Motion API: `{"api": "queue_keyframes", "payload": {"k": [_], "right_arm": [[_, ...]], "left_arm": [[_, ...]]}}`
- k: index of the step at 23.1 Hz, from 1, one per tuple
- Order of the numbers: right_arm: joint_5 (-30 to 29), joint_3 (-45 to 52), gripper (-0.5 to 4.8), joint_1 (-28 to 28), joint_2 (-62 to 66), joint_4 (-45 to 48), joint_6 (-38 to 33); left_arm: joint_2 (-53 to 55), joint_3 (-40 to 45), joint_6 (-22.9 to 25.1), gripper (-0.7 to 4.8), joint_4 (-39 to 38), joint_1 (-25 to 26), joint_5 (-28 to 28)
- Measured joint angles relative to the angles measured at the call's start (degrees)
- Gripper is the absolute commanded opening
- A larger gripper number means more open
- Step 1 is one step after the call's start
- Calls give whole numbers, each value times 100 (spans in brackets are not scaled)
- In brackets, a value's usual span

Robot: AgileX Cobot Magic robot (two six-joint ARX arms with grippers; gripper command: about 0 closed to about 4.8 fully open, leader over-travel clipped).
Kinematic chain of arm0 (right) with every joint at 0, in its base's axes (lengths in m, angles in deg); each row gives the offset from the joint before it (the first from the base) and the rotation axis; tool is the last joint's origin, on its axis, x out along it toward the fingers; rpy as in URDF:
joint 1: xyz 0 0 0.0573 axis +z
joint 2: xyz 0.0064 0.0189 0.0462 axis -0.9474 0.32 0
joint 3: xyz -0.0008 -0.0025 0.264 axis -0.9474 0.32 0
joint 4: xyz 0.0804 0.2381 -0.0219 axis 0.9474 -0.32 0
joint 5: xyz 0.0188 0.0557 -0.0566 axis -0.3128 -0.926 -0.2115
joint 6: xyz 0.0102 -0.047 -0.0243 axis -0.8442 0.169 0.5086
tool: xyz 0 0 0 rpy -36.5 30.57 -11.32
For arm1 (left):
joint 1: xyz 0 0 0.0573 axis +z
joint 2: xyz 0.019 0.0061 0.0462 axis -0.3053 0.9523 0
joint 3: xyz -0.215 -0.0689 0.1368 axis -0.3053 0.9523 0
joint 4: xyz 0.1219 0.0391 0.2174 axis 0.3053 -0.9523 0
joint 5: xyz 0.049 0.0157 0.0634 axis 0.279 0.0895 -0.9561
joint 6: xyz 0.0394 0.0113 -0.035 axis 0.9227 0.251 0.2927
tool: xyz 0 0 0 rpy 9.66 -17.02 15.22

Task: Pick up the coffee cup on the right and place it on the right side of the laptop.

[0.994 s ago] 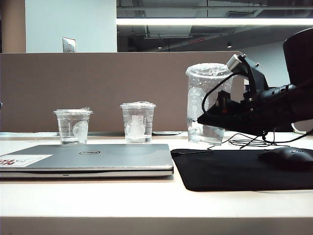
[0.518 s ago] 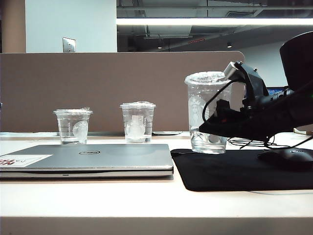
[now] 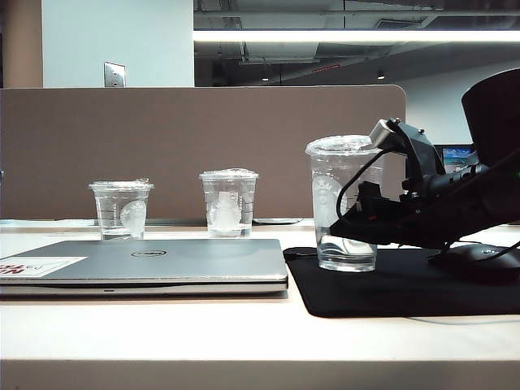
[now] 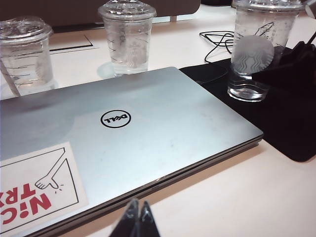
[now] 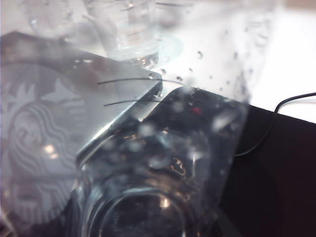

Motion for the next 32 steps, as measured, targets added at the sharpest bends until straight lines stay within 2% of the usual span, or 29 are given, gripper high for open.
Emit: {"api": "queue_keyframes", "payload": {"k": [2, 7, 9, 13, 19, 23, 26, 28, 29, 32], "right_arm": [[-2, 0, 431, 0, 0, 2, 9], [-42, 44, 444, 4, -2, 13, 4], [-39, 81, 479, 2, -2, 24, 4], [-125, 275, 479, 2, -7, 133, -52], [-149, 791, 479, 2, -26, 866, -153], [55, 1427, 479, 7, -483, 1296, -254], [138, 1757, 479, 2, -841, 1462, -310], [136, 1939, 479, 7, -1128, 1534, -442], [127, 2022, 456, 7, -1305, 1552, -516], [105, 2212, 332, 7, -1746, 1589, -688]], "left_arm": [[0, 0, 0, -5, 0, 0, 0], [0, 0, 0, -5, 0, 0, 0], [0, 0, 0, -5, 0, 0, 0], [0, 0, 0, -5, 0, 0, 0], [0, 0, 0, -5, 0, 0, 0], [-2, 0, 0, -5, 2, 15, 0], [0, 0, 2, -5, 0, 236, 22], [0, 0, 0, -5, 0, 560, 11], [0, 0, 2, -5, 0, 726, 28], [0, 0, 0, -5, 0, 1440, 22]]}}
